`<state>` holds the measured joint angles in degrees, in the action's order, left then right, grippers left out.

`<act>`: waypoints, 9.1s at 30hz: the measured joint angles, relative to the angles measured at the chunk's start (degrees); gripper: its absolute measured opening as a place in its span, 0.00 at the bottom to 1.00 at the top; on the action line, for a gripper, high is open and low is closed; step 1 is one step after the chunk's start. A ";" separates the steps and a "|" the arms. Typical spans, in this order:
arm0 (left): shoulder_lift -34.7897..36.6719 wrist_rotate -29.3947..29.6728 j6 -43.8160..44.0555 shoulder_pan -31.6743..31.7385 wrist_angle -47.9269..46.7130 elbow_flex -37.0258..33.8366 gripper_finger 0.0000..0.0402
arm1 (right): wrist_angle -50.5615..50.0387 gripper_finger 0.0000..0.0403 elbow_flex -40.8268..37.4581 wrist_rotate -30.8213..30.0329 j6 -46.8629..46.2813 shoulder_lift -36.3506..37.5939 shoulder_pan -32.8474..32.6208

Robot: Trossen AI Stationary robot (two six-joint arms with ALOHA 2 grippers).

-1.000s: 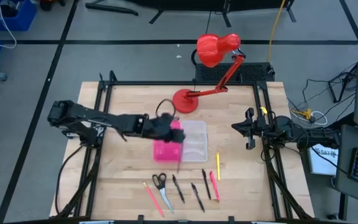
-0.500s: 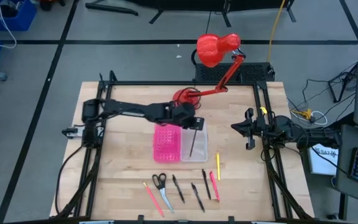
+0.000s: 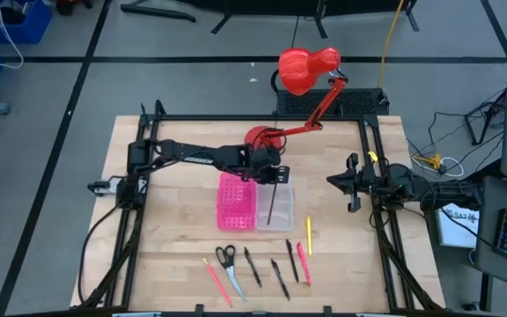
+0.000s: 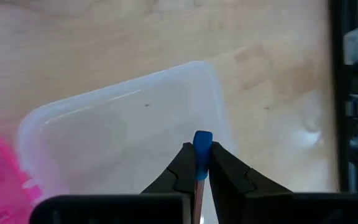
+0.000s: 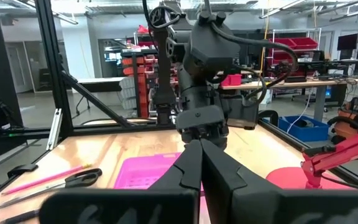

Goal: Pick & place school supplies into a supply box
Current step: Put the brown pencil into the pink supply box, then adjust the pink supply box, then put the pink pencil into the pink supply box

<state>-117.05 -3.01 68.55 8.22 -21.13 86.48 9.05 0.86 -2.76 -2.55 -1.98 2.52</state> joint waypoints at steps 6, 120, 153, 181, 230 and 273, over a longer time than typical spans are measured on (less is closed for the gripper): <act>0.02 1.41 1.22 -0.46 -1.41 0.00 0.08 | 0.05 0.00 0.00 -0.01 0.02 -0.02 0.00; 7.81 11.51 -56.71 -24.88 -2.14 5.31 0.00 | 0.98 0.00 0.00 -0.18 -2.16 -0.04 0.01; 46.58 13.91 -46.67 -30.50 0.66 -45.76 0.05 | 5.85 0.00 0.00 -0.16 17.16 -0.09 0.01; 28.10 3.87 -74.49 -42.86 -8.72 -29.68 0.57 | 14.38 0.00 -0.02 -0.45 19.03 -0.07 0.02; 14.73 -1.29 -82.83 -43.88 -6.28 -29.64 0.03 | 14.28 0.00 -0.02 -0.23 18.19 -0.07 0.01; 21.39 -1.98 -166.96 -3.37 6.09 -18.89 0.05 | 15.30 0.00 -0.02 -0.23 16.74 -0.37 0.02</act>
<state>-95.67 -4.99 -98.41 4.85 -15.05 67.59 24.36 0.84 -2.98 14.20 -2.35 2.55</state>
